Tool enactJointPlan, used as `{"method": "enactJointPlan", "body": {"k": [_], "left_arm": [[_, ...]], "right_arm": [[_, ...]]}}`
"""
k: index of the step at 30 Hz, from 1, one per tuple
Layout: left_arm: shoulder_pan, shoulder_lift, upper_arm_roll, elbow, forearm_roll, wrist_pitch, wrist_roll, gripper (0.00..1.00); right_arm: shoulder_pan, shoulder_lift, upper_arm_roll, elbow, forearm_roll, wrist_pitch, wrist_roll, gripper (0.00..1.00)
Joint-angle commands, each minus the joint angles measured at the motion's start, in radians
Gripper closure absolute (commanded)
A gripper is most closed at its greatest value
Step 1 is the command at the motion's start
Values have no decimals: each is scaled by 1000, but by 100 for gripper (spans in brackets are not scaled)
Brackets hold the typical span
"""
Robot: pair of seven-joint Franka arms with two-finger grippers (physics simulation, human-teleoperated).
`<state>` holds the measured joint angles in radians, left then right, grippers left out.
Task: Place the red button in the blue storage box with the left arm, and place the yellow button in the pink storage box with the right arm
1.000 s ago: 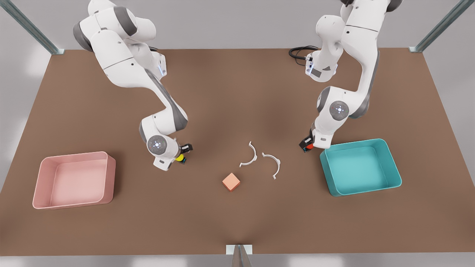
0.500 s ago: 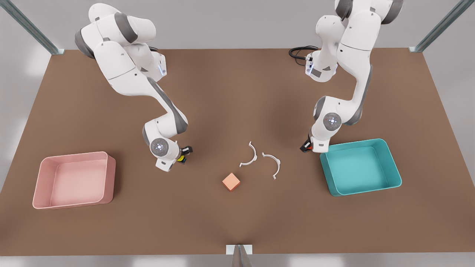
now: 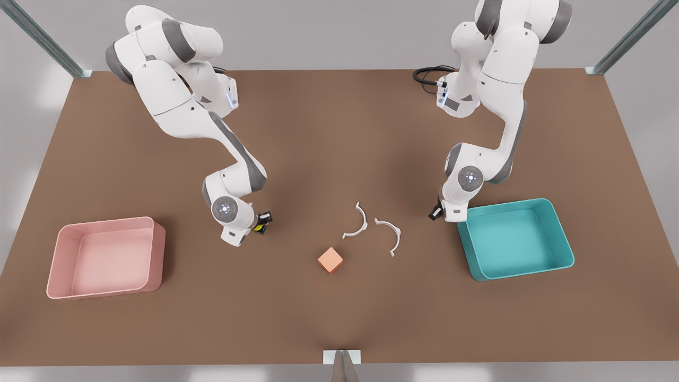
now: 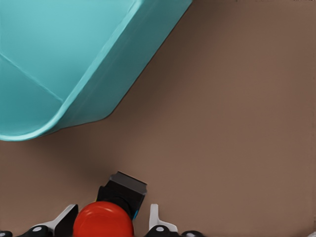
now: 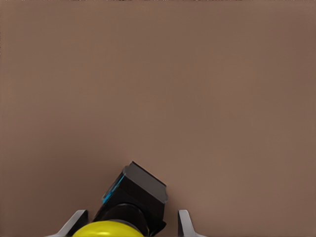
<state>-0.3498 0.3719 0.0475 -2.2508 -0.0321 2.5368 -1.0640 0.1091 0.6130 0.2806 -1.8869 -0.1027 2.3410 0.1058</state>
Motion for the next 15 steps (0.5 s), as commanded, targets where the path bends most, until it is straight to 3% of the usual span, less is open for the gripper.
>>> {"method": "enactJointPlan", "body": {"k": [1, 4, 9, 15], "left_arm": [[0, -1, 0, 0, 1, 7, -48, 30], [0, -1, 0, 0, 1, 7, -48, 36], [-2, -7, 0, 8, 1, 2, -45, 40], [-2, -34, 0, 11, 1, -9, -42, 46]], "right_arm": [[1, 4, 0, 0, 1, 50, -8, 25], [1, 5, 0, 0, 0, 50, -9, 25], [-2, 5, 0, 0, 0, 49, -28, 37], [-6, -27, 2, 0, 0, 37, -46, 37]]}}
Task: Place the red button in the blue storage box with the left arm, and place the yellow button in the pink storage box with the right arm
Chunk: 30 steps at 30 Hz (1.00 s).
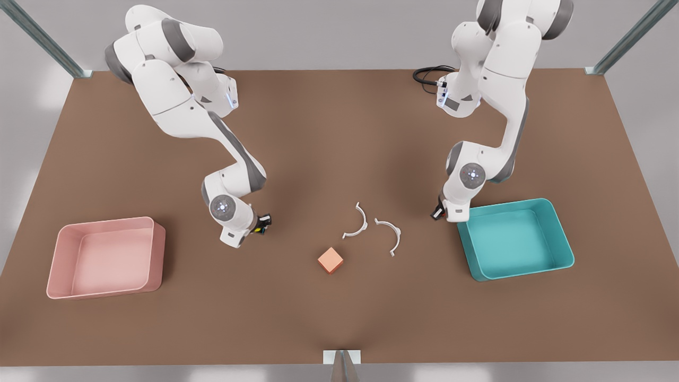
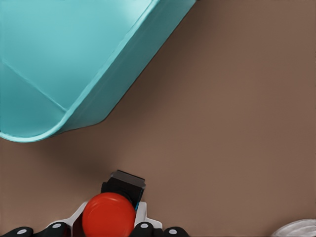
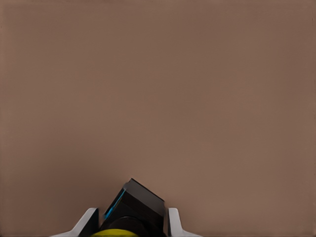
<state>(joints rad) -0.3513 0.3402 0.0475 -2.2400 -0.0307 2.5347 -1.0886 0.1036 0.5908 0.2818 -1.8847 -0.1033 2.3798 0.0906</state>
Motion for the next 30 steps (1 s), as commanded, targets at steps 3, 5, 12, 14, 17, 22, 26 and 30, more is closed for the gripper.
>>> {"method": "enactJointPlan", "body": {"k": [3, 5, 12, 14, 17, 22, 26, 30], "left_arm": [[0, -6, 0, 0, 0, -7, -17, 49], [5, -29, 0, 81, 6, -144, -16, 50], [121, -168, 31, 289, -3, -490, 239, 50], [179, -176, 31, 293, -3, -502, 351, 50], [317, -175, 32, 295, -31, -502, 590, 50], [422, -14, 32, 442, -32, -499, 786, 50], [416, 120, 31, 510, -49, -488, 783, 50], [388, 203, 28, 513, -48, -393, 748, 50]], "right_arm": [[2, -42, 0, -2, 2, -17, -37, 37], [5, -29, 0, -14, 2, -14, -37, 42], [1, -52, 0, -10, 2, -17, -40, 48], [-30, -144, 0, -11, 2, -56, -42, 48], [-198, -224, 7, -11, 11, -120, -187, 48], [-507, -275, 39, 47, 8, -214, -555, 48], [-647, -250, 27, 108, -41, -277, -695, 48], [-677, -95, 5, 233, -85, -267, -693, 45]]}}
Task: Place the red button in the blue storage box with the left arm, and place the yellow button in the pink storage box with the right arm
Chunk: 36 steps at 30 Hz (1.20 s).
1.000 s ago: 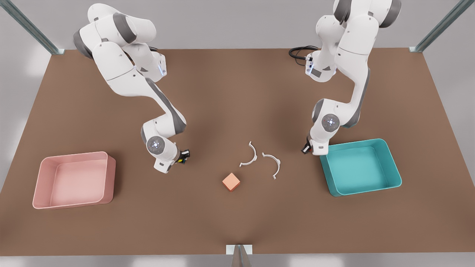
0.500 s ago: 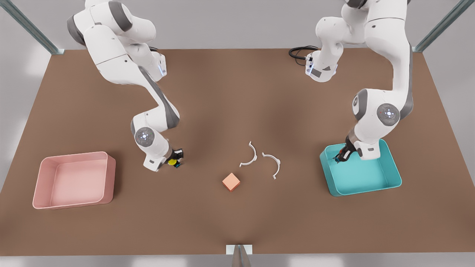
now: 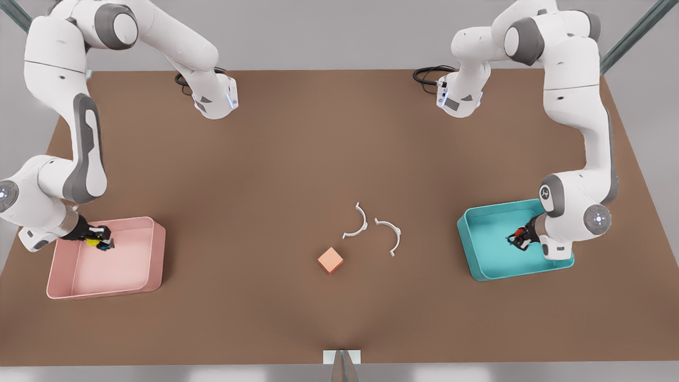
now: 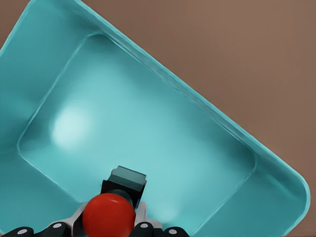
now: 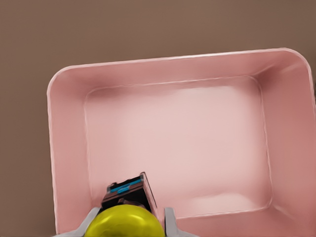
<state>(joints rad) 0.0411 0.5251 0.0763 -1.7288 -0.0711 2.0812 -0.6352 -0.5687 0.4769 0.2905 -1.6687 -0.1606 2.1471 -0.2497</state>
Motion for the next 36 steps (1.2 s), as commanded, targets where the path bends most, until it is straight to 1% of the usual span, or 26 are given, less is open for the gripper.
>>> {"method": "enactJointPlan", "body": {"k": [1, 3, 4, 5, 6, 8, 9, 10, 11, 12, 13, 14, 15, 16, 17, 18, 19, 20, 21, 22, 23, 25, 26, 29, 32, 36], "left_arm": [[-4, 33, 0, 0, -9, 89, 290, 50], [-6, 64, -1, 0, -9, 123, 290, 50], [-6, 75, -1, 0, -9, 146, 290, 50], [-7, 78, -1, 0, -9, 146, 290, 50], [-18, 78, -1, -1, -9, 146, 287, 49], [-20, 78, -1, -1, -9, 146, 284, 17], [-20, 78, -1, -1, -9, 146, 284, 13], [-20, 78, -1, -1, -9, 146, 284, 10], [-21, 78, -1, -1, -9, 146, 284, 8], [-20, 78, -1, -1, -9, 146, 284, 8], [-21, 78, -1, -1, -9, 146, 284, 8], [-20, 78, -1, -1, -9, 146, 284, 8], [-20, 78, -1, -1, -7, 145, 287, 7], [-20, 76, -1, 0, -6, 143, 296, 0], [-20, 69, -1, 0, -3, 142, 296, 0], [-20, 38, -1, 2, -1, 137, 331, 0], [-15, -6, 2, 2, -1, 109, 420, 0], [3, -57, 13, 2, -1, 33, 523, 0], [8, -83, 13, 2, -3, 10, 560, 0], [2, -148, 10, 2, -4, -7, 575, 0], [2, -200, 8, 32, -6, -96, 575, 0], [-1, -214, -4, 227, 0, -373, 577, 0], [-1, -215, -4, 307, 0, -467, 582, 0], [-1, -301, -6, 322, 2, -533, 624, 0], [-26, -303, -12, 356, 0, -572, 632, 0], [-36, -309, -26, 431, -1, -725, 690, 0]], "right_arm": [[-5, 52, -11, 38, -28, -33, -353, 45], [-5, 143, -11, 129, -28, -33, -368, 41], [-5, 149, -11, 133, -27, -32, -367, 22], [-2, 149, -10, 135, -27, -32, -355, 0], [6, 147, -8, 144, -25, -33, -352, 0], [33, 138, 3, 181, -27, -35, -346, 0], [72, 105, 12, 214, -27, -52, -304, 0], [86, 46, 44, 216, -25, -75, -240, 0], [86, -24, 145, 225, -27, -122, -108, 0], [84, -53, 200, 230, -25, -156, -36, 0], [127, -122, 213, 224, -22, -164, 19, 0], [335, -240, 28, 211, -20, -263, 122, 0], [495, -282, -117, 211, 9, -302, 190, 0], [510, -348, -132, 170, 32, -316, 276, 0], [552, -437, -142, 76, 30, -362, 346, 0], [676, -442, -265, 73, 30, -432, 357, 0], [701, -435, -290, 75, 33, -441, 325, 0], [704, -413, -292, 73, 36, -431, 316, 0], [695, -415, -294, 73, 106, -437, 317, 0], [685, -408, -294, 75, 131, -437, 322, 0], [681, -406, -294, 90, 104, -438, 320, 0], [676, -406, -297, 106, 104, -440, 325, 0], [676, -405, -297, 107, 104, -441, 326, 0], [676, -405, -297, 107, 104, -441, 326, 0], [675, -403, -298, 107, 108, -443, 328, 0], [668, -403, -300, 107, 111, -451, 326, 0]]}}
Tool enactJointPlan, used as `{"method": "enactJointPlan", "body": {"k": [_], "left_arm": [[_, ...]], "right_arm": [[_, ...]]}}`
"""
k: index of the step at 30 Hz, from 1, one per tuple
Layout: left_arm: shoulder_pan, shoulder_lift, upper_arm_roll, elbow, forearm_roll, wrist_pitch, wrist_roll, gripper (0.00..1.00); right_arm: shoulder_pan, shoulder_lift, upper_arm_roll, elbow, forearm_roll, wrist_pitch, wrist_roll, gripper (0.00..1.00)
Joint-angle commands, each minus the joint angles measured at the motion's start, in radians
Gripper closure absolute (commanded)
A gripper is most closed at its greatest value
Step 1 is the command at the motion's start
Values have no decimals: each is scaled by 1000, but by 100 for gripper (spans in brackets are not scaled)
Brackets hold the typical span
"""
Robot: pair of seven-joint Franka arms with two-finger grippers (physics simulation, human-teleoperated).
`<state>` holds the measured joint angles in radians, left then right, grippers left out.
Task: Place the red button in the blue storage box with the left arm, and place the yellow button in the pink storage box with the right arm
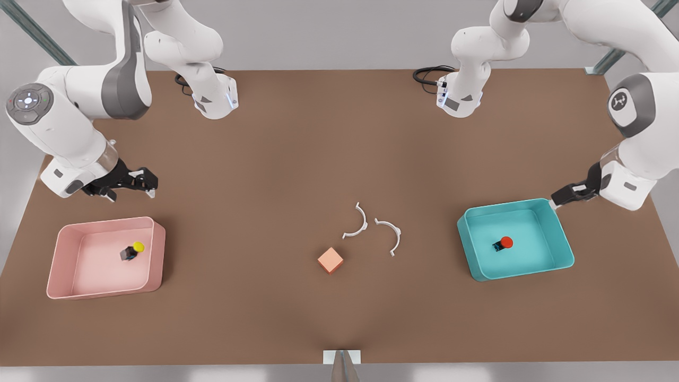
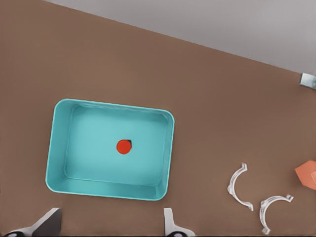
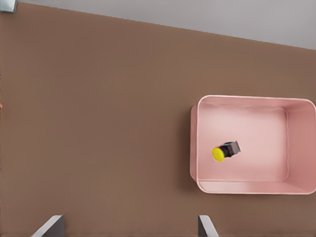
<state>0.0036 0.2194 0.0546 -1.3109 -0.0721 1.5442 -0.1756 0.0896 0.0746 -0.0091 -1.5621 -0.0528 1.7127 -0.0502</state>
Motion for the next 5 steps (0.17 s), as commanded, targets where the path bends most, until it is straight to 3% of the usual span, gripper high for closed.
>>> {"method": "enactJointPlan", "body": {"k": [1, 5], "left_arm": [[1, -3, -2, 15, 3, -196, 266, 0], [1, -2, 1, 15, 5, -191, 269, 0]], "right_arm": [[9, -1, 0, 1, 4, -18, 127, 0], [9, -1, 0, 10, 2, -19, 125, 0]]}}
